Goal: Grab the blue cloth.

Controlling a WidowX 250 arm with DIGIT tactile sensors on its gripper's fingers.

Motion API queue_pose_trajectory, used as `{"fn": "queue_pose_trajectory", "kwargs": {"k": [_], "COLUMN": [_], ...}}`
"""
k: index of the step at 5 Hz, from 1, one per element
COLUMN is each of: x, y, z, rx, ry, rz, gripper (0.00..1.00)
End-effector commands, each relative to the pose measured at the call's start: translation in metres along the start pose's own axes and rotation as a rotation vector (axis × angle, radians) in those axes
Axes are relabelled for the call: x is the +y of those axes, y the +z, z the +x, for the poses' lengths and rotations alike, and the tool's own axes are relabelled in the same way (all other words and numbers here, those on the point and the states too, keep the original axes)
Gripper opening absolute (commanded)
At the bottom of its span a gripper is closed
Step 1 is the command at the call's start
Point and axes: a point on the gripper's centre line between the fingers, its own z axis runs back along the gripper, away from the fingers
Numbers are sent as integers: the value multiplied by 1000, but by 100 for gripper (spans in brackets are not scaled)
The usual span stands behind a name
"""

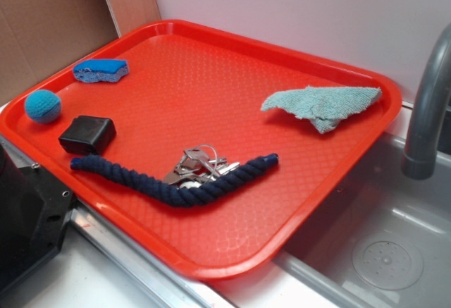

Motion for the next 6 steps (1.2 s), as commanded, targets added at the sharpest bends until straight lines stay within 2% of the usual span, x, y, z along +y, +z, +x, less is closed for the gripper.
{"fn": "queue_pose_trajectory", "kwargs": {"k": [1, 2, 3, 4, 5, 6], "x": [0, -8, -32, -64, -87, -110], "y": [0, -56, -103, -132, -150, -170], "z": [0, 44, 90, 132, 176, 191], "rx": [0, -12, -115, -129, -148, -129], "ry": [0, -48, -239, -370, -449, -545], "rz": [0, 120, 158, 115, 61, 29], "gripper": [100, 100, 100, 100, 100, 100]}}
